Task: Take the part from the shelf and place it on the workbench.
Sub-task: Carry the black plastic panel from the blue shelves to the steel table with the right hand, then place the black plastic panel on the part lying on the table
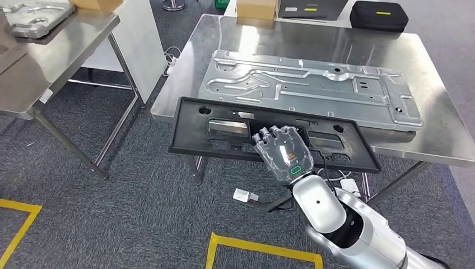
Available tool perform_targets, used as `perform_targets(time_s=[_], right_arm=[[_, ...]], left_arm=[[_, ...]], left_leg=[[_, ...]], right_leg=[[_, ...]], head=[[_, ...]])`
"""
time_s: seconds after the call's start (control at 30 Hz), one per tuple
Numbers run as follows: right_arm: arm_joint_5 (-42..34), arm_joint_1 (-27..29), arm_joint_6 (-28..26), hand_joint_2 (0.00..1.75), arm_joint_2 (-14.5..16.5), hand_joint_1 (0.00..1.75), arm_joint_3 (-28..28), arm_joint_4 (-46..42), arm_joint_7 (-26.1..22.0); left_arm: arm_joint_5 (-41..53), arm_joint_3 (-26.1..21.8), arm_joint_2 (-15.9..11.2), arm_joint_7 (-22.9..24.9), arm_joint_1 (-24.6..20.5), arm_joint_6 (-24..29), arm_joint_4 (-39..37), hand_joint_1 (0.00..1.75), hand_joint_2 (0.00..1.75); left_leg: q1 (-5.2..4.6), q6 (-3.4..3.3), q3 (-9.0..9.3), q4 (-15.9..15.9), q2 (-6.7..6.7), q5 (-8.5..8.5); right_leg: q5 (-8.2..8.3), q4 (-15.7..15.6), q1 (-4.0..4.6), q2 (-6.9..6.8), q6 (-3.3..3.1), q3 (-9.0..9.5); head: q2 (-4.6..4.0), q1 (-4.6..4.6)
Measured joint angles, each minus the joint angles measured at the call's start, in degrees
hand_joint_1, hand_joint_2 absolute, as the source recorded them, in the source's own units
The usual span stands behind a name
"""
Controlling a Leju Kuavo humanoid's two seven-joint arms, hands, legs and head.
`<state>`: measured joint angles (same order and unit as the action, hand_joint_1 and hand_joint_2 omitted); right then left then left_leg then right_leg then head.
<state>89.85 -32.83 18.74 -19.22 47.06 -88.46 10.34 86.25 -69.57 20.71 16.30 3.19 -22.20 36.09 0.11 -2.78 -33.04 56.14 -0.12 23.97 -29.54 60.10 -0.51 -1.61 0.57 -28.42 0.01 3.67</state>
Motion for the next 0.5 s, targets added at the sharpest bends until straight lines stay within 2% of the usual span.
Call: perform_targets(time_s=[0.03,0.1,0.13,0.17,0.2,0.27,0.3,0.37,0.4,0.5], right_arm=[[0.0,-0.1,-0.1,1.75,0.0,1.75,-0.1,0.1,0.0],[0.0,-0.1,-0.1,1.75,0.0,1.75,-0.3,0.3,0.0],[0.0,0.0,0.1,1.75,0.0,1.75,-0.3,0.5,0.2],[0.0,0.1,0.4,1.75,0.0,1.75,-0.3,0.6,0.5],[0.0,0.1,0.6,1.75,0.0,1.75,-0.4,0.8,0.9],[0.0,-0.2,0.8,1.75,0.0,1.75,-0.9,1.6,1.7],[0.0,-0.6,0.6,1.75,0.0,1.75,-1.3,2.2,1.9],[0.0,-1.4,0.0,1.75,0.0,1.75,-2.2,3.8,1.8],[0.0,-1.8,-0.3,1.75,0.0,1.75,-2.8,4.6,1.8],[0.0,-2.8,-0.5,1.75,0.0,1.75,-5.2,7.4,2.0]], left_arm=[[0.0,0.0,0.0,0.0,0.0,0.0,0.0,0.00,1.75],[0.0,0.0,0.0,0.0,-0.1,0.0,0.0,0.00,1.75],[0.0,0.0,0.1,0.0,-0.1,0.0,0.0,0.00,1.75],[0.0,0.0,0.1,-0.1,-0.1,-0.1,0.0,0.00,1.75],[0.0,0.0,0.1,-0.1,0.0,-0.2,0.0,0.00,1.75],[0.0,0.1,0.1,-0.5,0.2,-0.5,0.0,0.00,1.75],[0.0,0.1,0.1,-0.7,0.4,-0.7,0.0,0.00,1.75],[0.0,0.5,0.0,-1.0,0.5,-1.3,0.2,0.00,1.75],[0.0,0.7,0.0,-1.1,0.6,-1.6,0.3,0.00,1.75],[0.0,1.1,0.0,-1.3,0.9,-2.2,0.9,0.00,1.75]], left_leg=[[0.11,-0.15,0.64,-0.3,-0.07,-0.04],[0.16,-0.26,1.05,-0.5,-0.20,0.18],[0.17,-0.24,1.13,-0.5,-0.33,0.34],[0.20,-0.13,1.20,-0.4,-0.49,0.51],[0.27,0.05,1.28,-0.3,-0.65,0.68],[0.47,0.62,1.40,0.3,-0.90,1.17],[0.51,0.97,1.40,0.7,-0.99,1.46],[0.50,1.83,1.22,1.3,-1.09,2.06],[0.46,2.27,1.21,1.8,-1.12,2.10],[0.58,3.18,0.80,4.2,-0.84,2.80]], right_leg=[[-1.19,1.9,-0.12,0.45,0.19,-0.97],[-4.35,8.0,-0.33,1.21,0.71,-4.71],[-5.38,10.8,-0.45,1.33,0.95,-6.79],[-5.43,12.2,-0.61,1.36,1.21,-8.25],[-4.32,11.6,-0.80,1.36,1.41,-8.68],[0.14,5.2,-1.21,1.37,1.69,-6.75],[1.34,2.0,-1.18,1.37,1.64,-5.70],[1.45,-0.8,-0.92,1.40,0.89,-4.80],[1.02,-0.7,-0.72,1.40,0.24,-4.83],[1.89,-0.8,-0.75,1.27,-1.40,-3.62]], head=[[0.00,-0.03],[0.00,-0.07],[-0.01,-0.08],[-0.01,-0.07],[-0.01,-0.08],[-0.01,-0.08],[-0.01,-0.09],[-0.01,-0.10],[-0.01,-0.10],[-0.01,-0.09]])
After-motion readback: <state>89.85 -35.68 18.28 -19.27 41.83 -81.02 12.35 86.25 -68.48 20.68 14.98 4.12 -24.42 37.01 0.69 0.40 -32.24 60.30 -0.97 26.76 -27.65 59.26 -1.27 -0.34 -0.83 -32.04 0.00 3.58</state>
